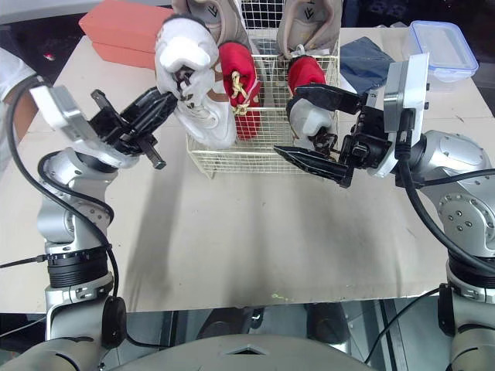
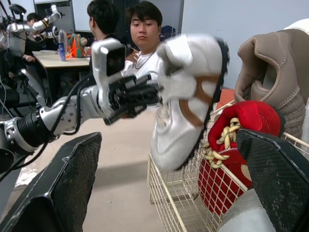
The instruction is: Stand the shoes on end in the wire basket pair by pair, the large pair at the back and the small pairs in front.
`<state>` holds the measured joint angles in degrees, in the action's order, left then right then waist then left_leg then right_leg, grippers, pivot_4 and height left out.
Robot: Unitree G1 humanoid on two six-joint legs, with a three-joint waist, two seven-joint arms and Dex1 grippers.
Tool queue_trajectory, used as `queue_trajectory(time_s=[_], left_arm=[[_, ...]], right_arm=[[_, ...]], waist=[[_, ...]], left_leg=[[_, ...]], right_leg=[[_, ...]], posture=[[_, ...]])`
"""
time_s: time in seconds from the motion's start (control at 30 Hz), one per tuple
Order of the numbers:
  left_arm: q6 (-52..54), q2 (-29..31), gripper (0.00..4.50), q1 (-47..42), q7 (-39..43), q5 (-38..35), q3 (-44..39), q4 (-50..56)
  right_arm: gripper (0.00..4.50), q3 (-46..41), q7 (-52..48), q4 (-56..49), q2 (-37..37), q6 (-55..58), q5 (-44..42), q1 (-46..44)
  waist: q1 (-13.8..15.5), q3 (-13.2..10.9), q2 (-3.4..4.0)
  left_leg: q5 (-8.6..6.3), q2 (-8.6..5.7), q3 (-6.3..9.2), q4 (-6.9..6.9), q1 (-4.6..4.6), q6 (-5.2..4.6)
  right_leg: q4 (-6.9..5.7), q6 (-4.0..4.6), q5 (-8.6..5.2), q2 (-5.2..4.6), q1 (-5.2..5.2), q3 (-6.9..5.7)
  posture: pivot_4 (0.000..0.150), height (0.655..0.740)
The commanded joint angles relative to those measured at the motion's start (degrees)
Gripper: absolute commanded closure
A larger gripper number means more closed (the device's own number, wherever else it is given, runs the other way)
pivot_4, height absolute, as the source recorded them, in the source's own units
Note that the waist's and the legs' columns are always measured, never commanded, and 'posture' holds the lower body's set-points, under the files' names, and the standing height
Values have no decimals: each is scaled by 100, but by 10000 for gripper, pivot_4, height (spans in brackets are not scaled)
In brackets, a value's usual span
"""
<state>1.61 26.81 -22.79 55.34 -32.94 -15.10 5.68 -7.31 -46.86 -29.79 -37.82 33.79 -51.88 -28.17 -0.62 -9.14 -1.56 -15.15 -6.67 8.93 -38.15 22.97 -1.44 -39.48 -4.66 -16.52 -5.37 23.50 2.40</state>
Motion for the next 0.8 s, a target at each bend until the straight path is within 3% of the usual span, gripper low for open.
queue_trajectory(time_s=[0.03, 0.37, 0.8], left_arm=[[-613, -35, 45000, -199, 72, 245, 49, -243], [-1345, -112, 45000, -133, 390, 602, 428, -771], [-783, 115, 45000, 812, 471, 562, 676, -849]], right_arm=[[838, -76, -35, -145, -15, -124, 15, -70], [838, -68, 63, -188, 44, -98, -15, -53], [838, 24, 12, -184, -73, -83, 191, 26]], waist=[[-4, 0, 0], [-5, 0, -1], [-41, 4, 4]], left_leg=[[0, 0, 1, 0, 1, 0], [0, 0, 4, 0, 1, 0], [0, 0, 2, 8, -4, 0]], right_leg=[[1, 0, 0, 0, 0, -1], [2, 0, 0, -1, -2, -4], [2, 0, 0, 0, -1, 1]], posture=[[1500, 7400], [1500, 7400], [1500, 7400]])
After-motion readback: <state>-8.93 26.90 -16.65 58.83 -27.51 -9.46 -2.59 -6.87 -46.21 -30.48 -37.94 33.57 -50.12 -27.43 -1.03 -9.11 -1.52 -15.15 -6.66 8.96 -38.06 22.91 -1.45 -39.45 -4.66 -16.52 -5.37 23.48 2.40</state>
